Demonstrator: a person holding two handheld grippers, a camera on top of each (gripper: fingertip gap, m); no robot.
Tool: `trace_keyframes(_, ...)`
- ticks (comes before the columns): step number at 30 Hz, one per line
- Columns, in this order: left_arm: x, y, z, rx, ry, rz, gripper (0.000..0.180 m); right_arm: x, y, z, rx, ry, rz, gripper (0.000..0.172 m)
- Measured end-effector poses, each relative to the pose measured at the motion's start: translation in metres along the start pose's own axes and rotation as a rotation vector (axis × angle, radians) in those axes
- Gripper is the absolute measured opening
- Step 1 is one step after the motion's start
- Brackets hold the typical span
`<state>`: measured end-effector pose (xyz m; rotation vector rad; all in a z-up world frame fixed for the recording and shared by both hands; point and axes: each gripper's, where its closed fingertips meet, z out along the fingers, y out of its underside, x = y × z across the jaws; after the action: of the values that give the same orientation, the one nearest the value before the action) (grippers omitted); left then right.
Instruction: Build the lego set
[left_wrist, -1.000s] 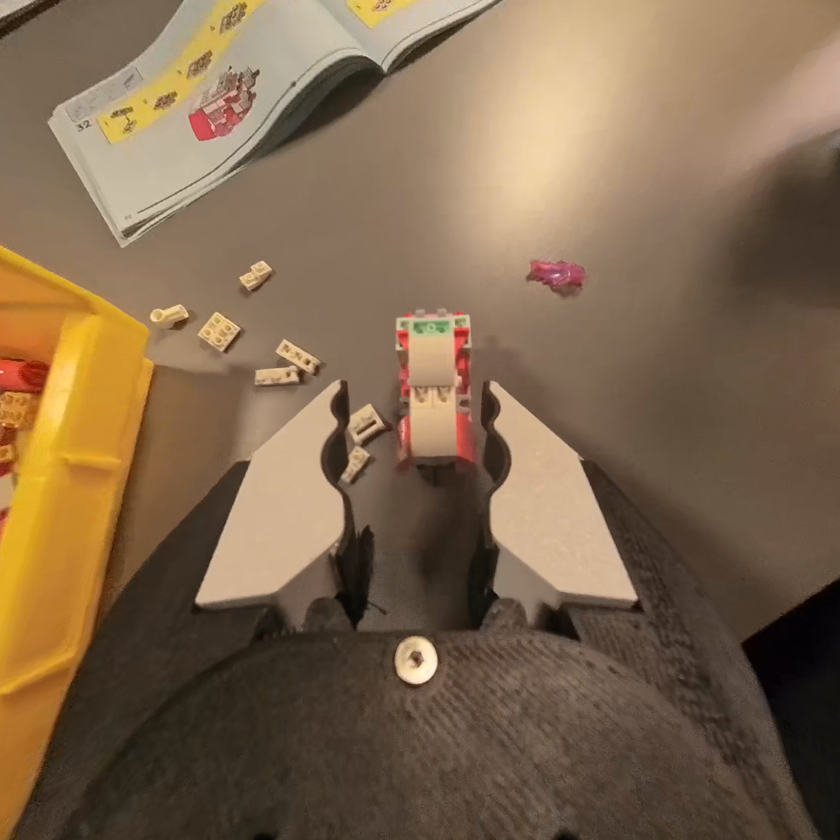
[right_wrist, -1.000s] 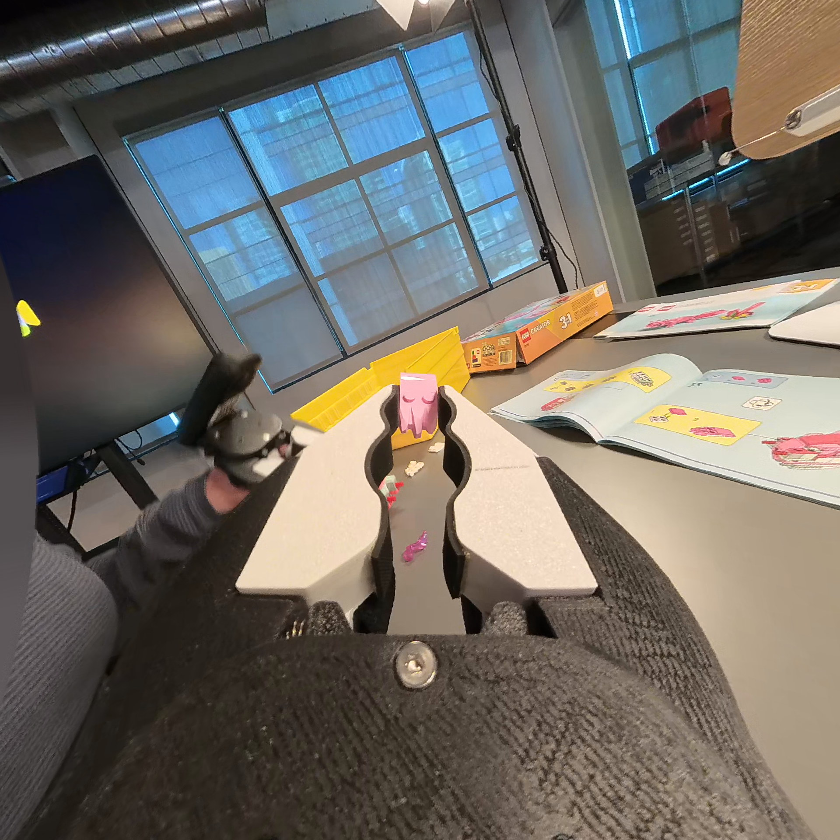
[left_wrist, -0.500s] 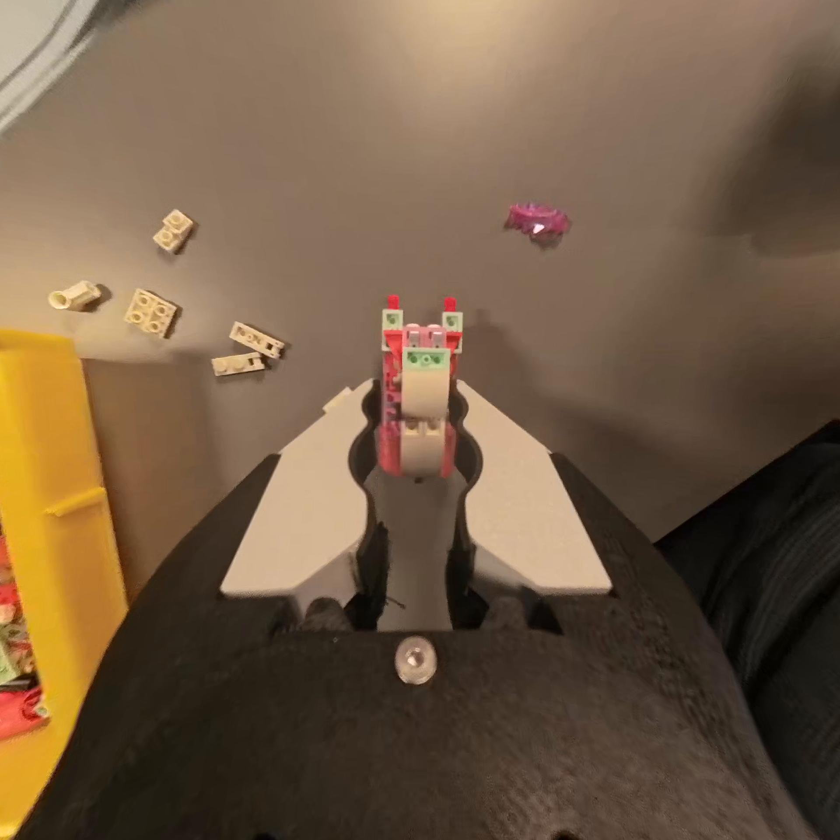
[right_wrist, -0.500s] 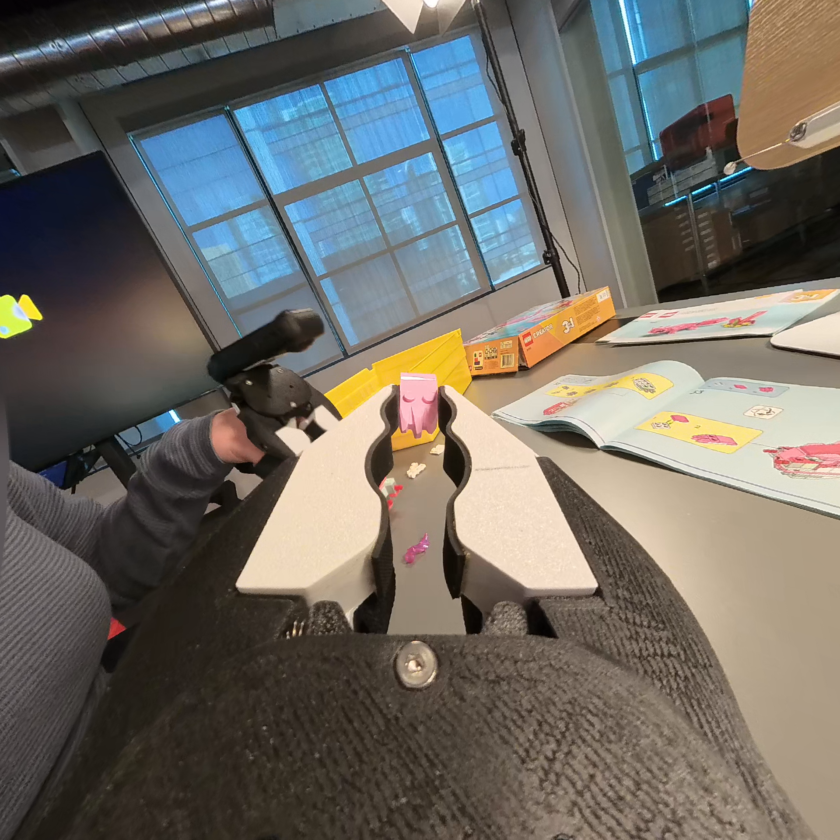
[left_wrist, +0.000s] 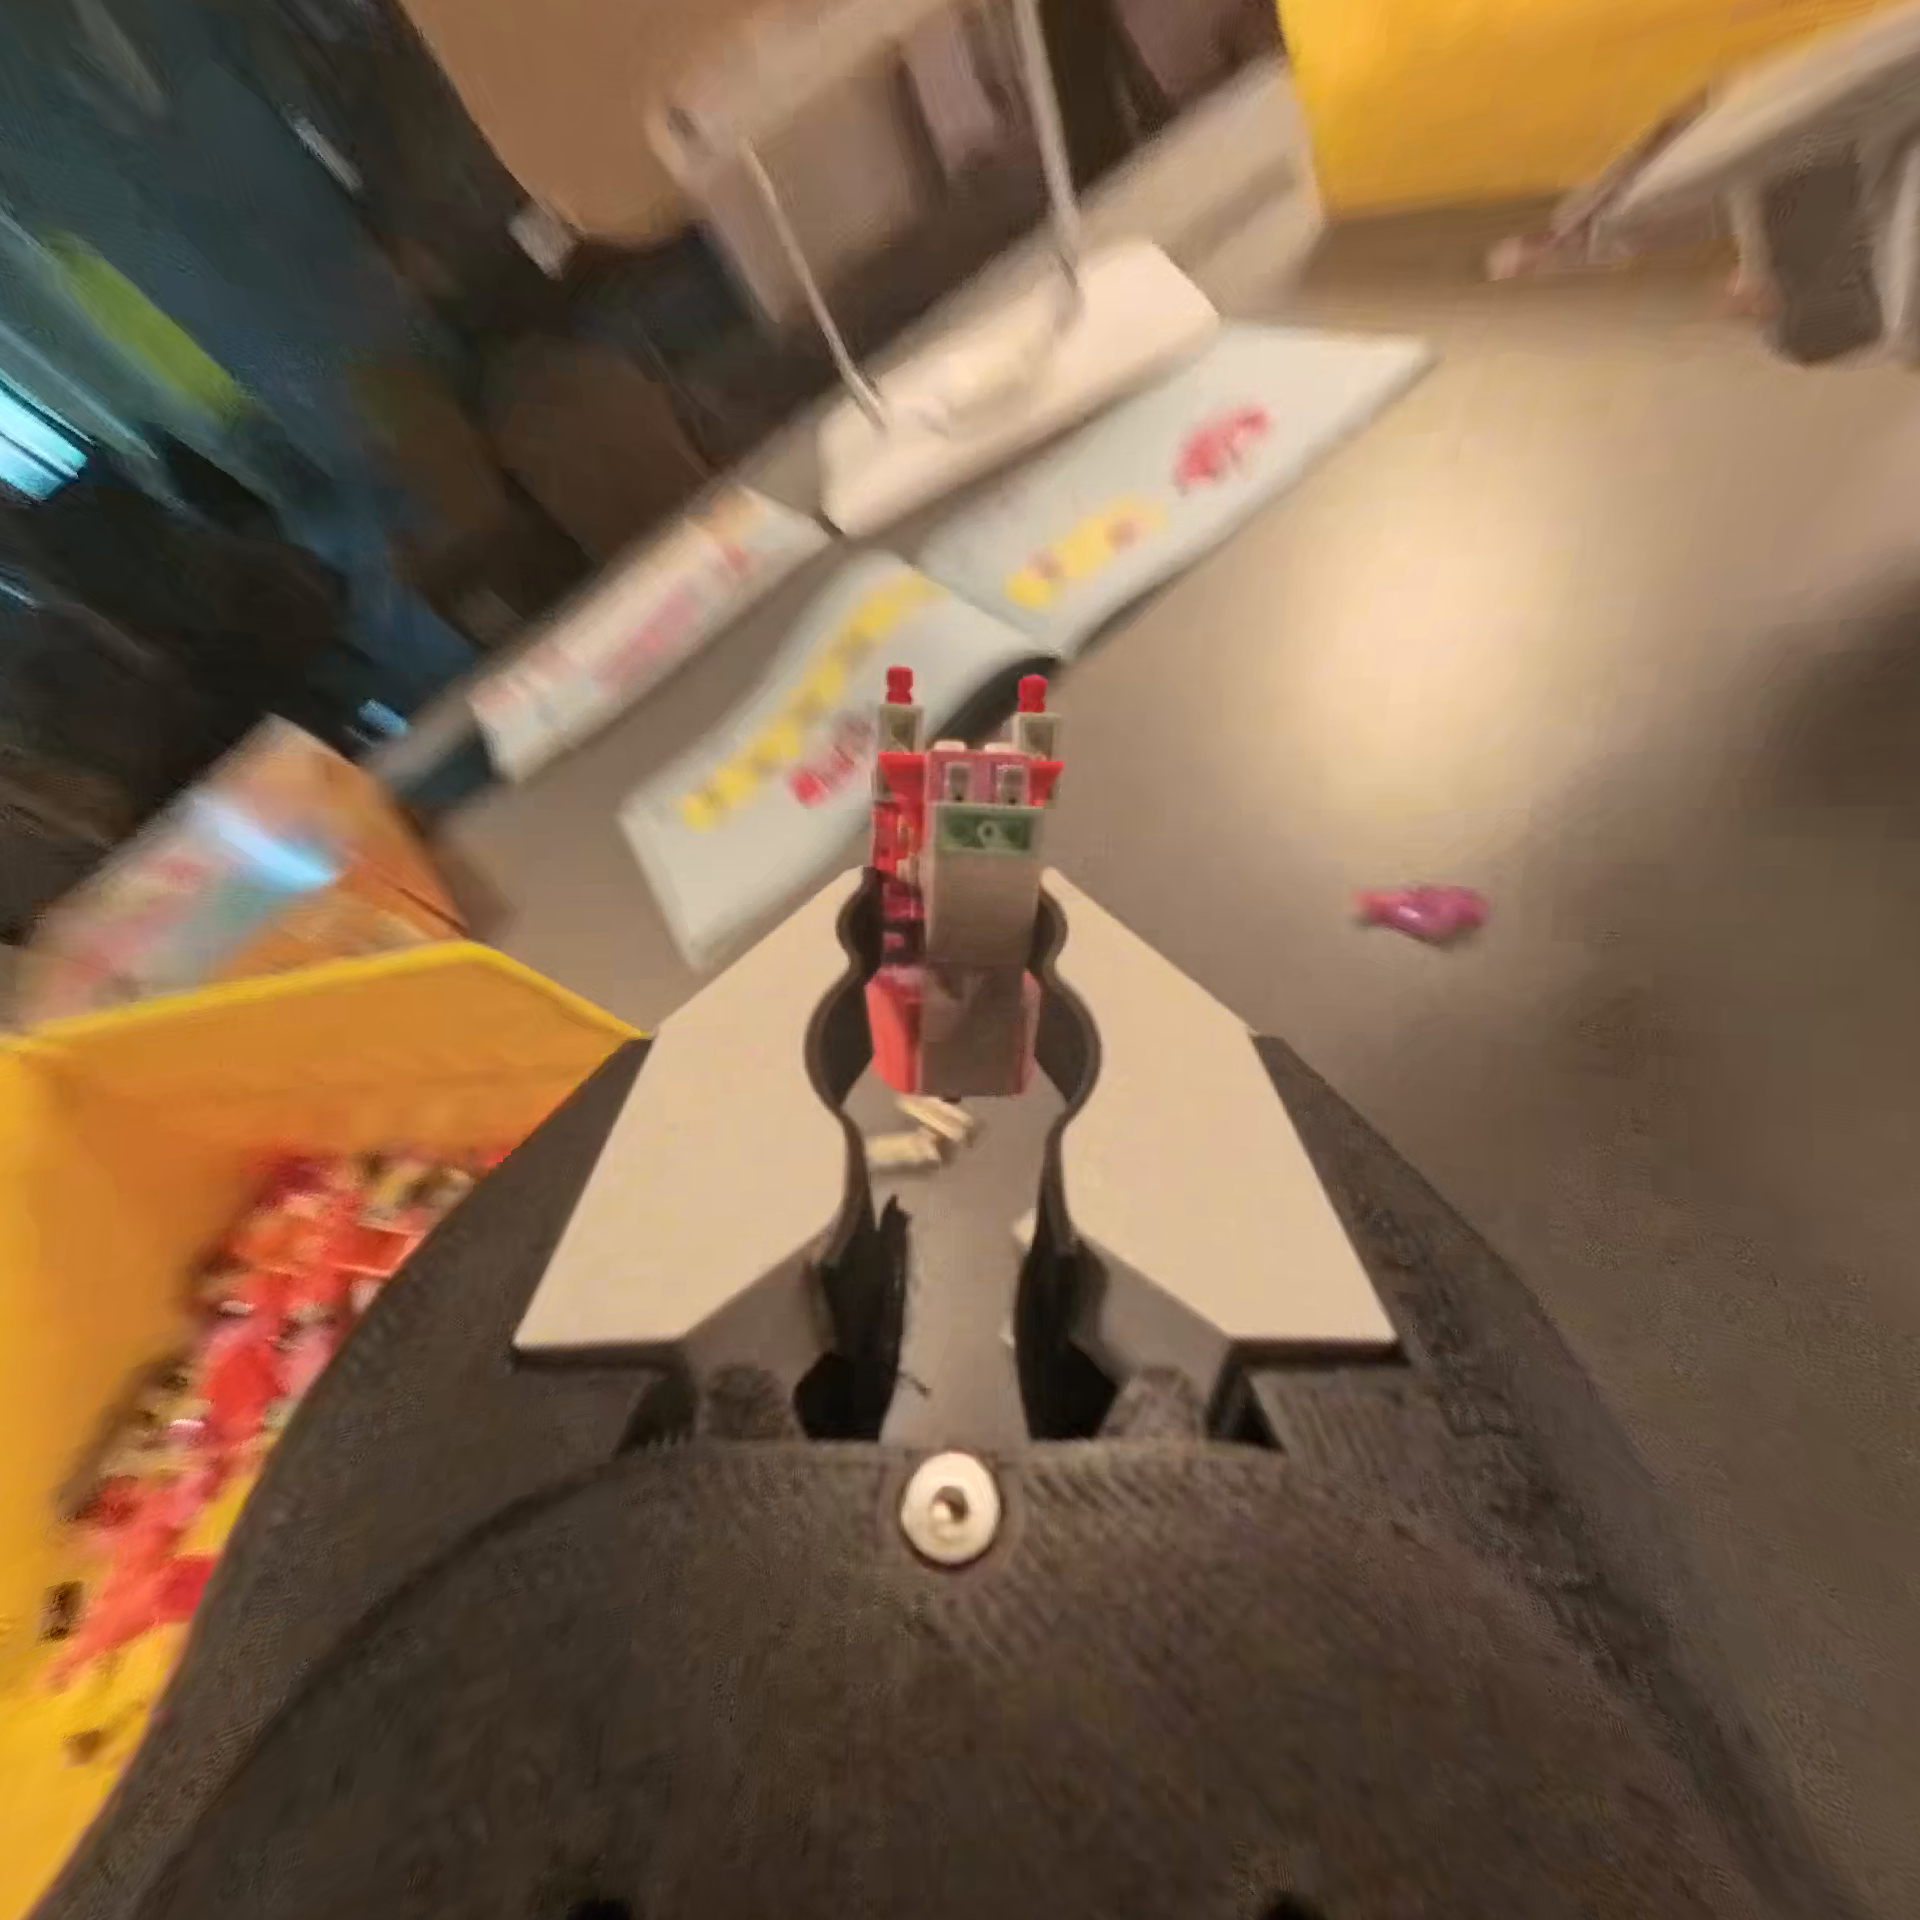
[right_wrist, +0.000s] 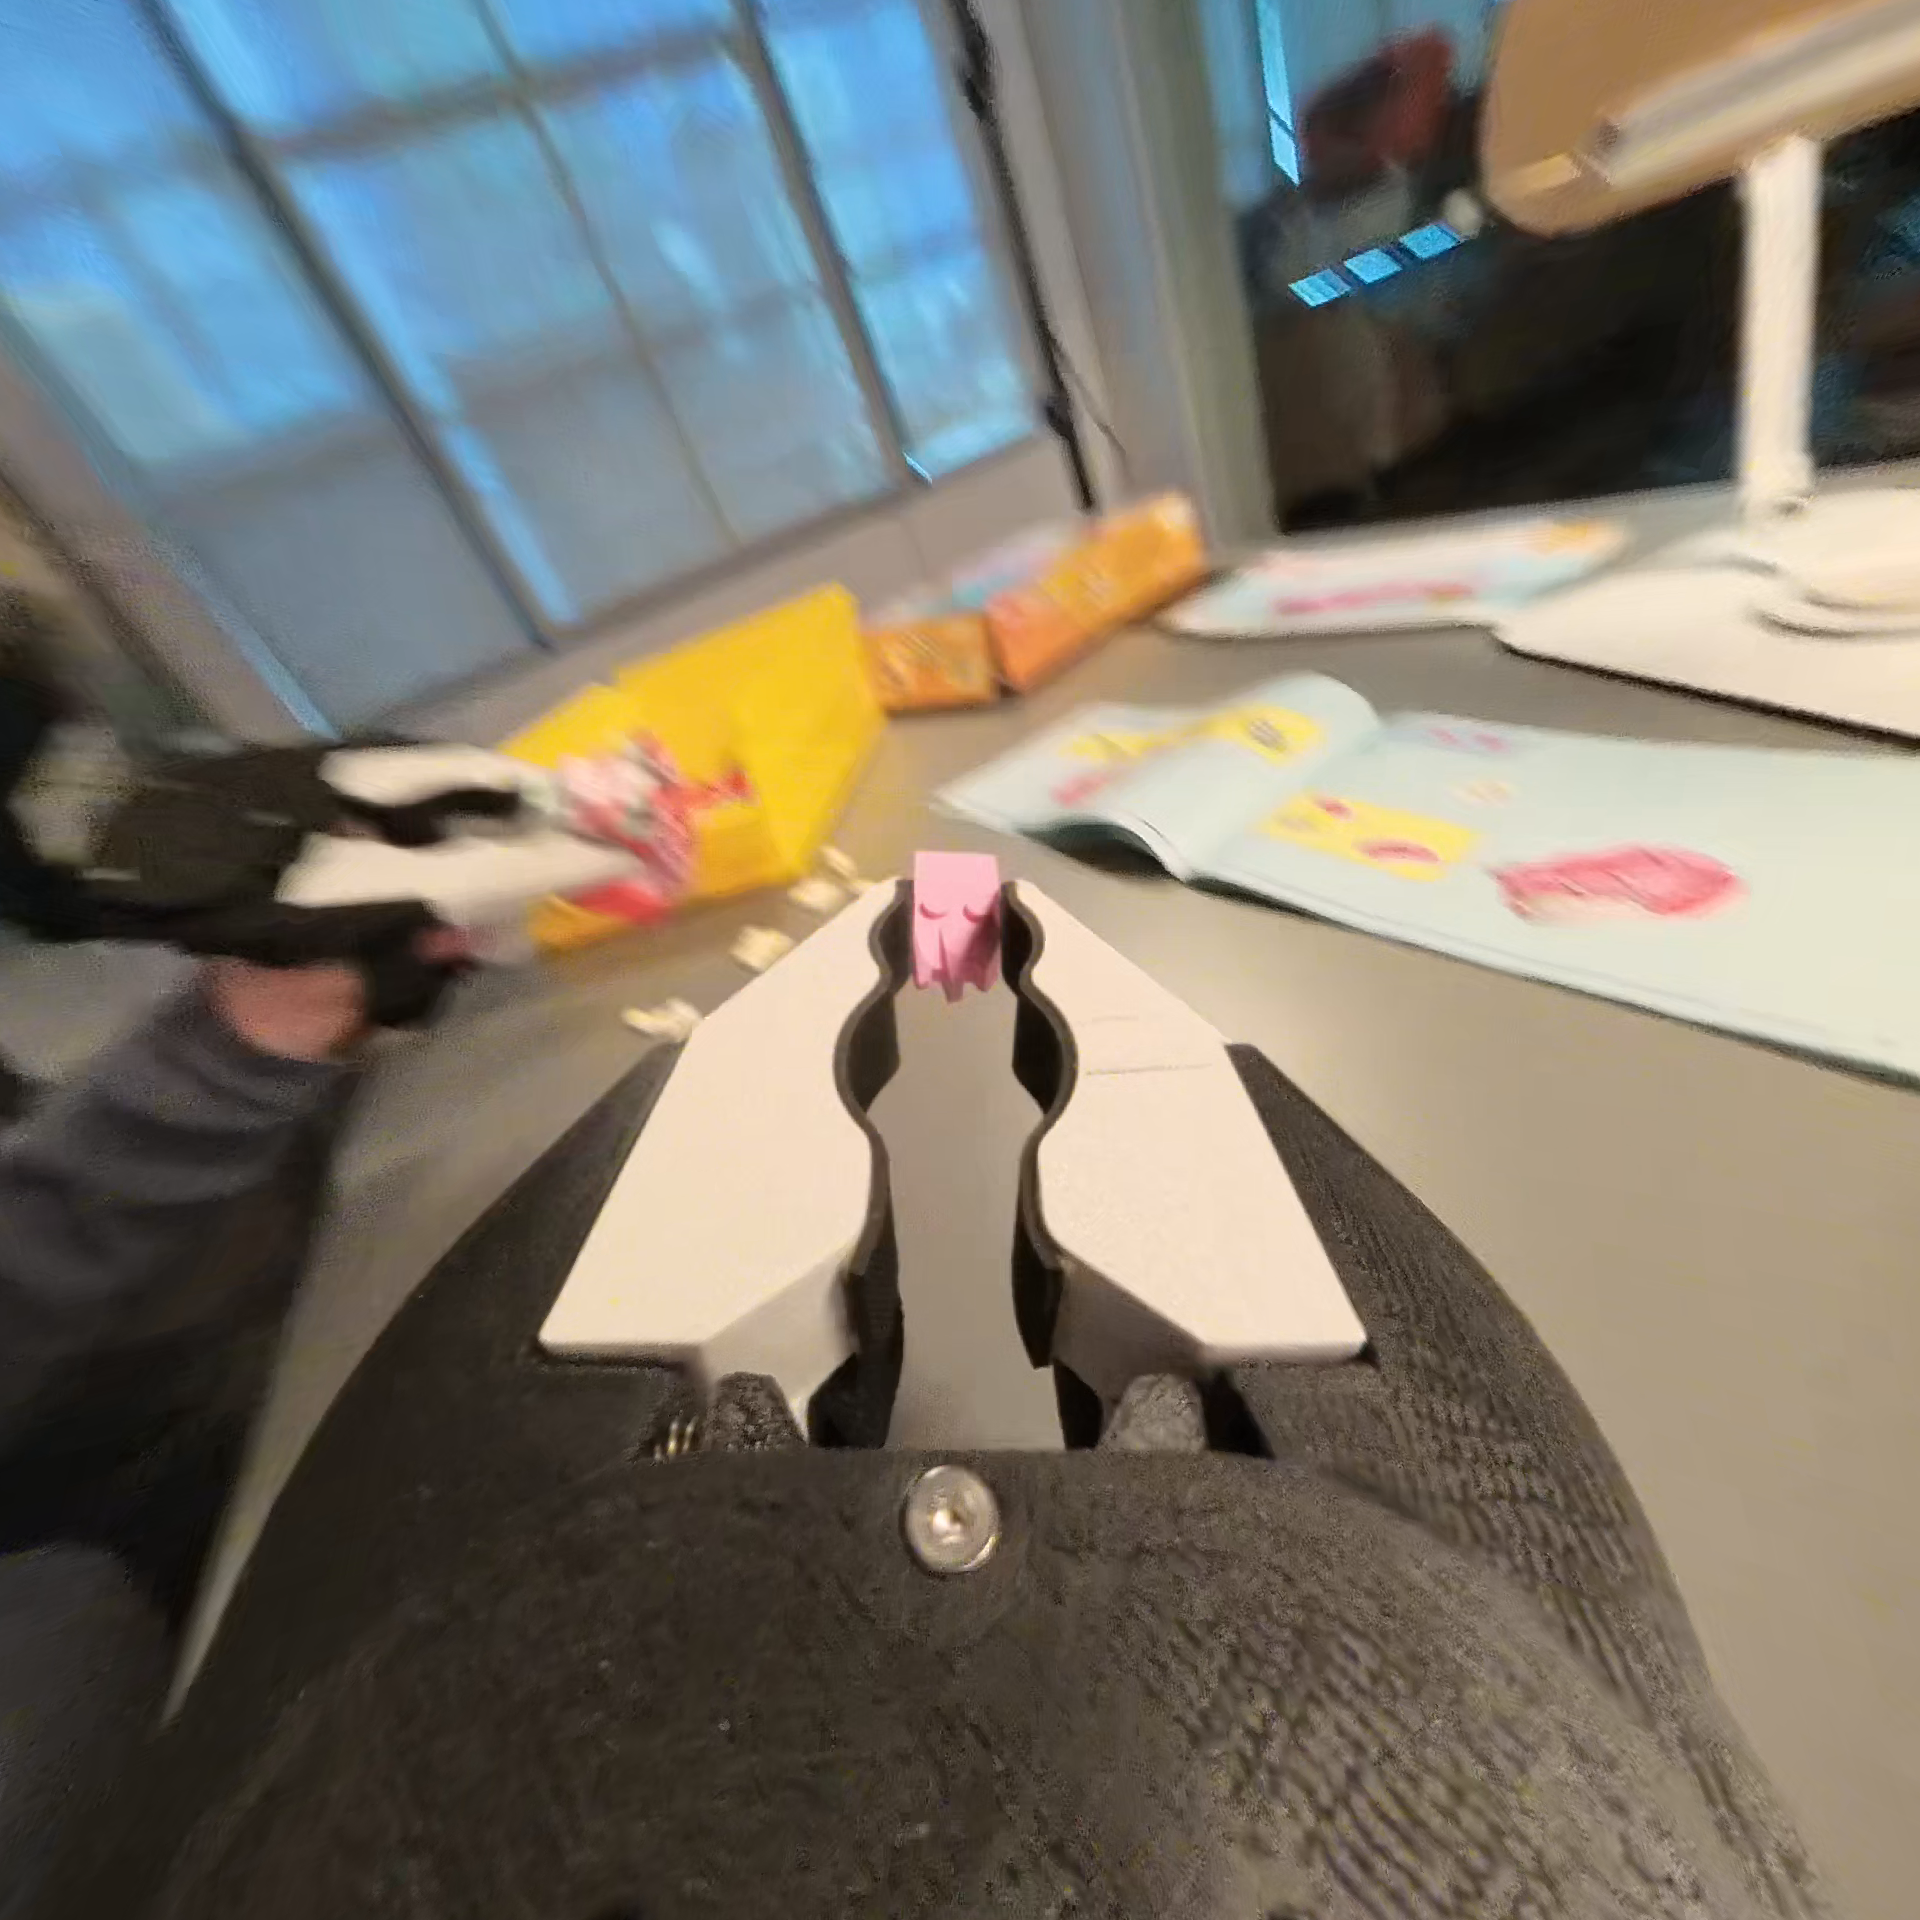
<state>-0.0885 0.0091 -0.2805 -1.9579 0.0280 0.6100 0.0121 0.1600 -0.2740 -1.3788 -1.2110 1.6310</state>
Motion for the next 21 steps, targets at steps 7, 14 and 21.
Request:
trace_keyframes(7,-0.003,-0.042,-0.029,0.457,-0.288,0.195,0.026,0.037,0.041,-0.005,-0.348,0.260,-0.258,0.015)
trace_keyframes(14,0.014,-0.056,-0.042,0.604,-0.152,0.163,0.026,0.018,0.049,0.002,-0.385,0.157,-0.345,0.015)
trace_keyframes(21,0.017,-0.068,-0.053,0.704,-0.091,0.001,0.026,0.007,0.021,0.003,-0.191,0.188,-0.471,0.015)
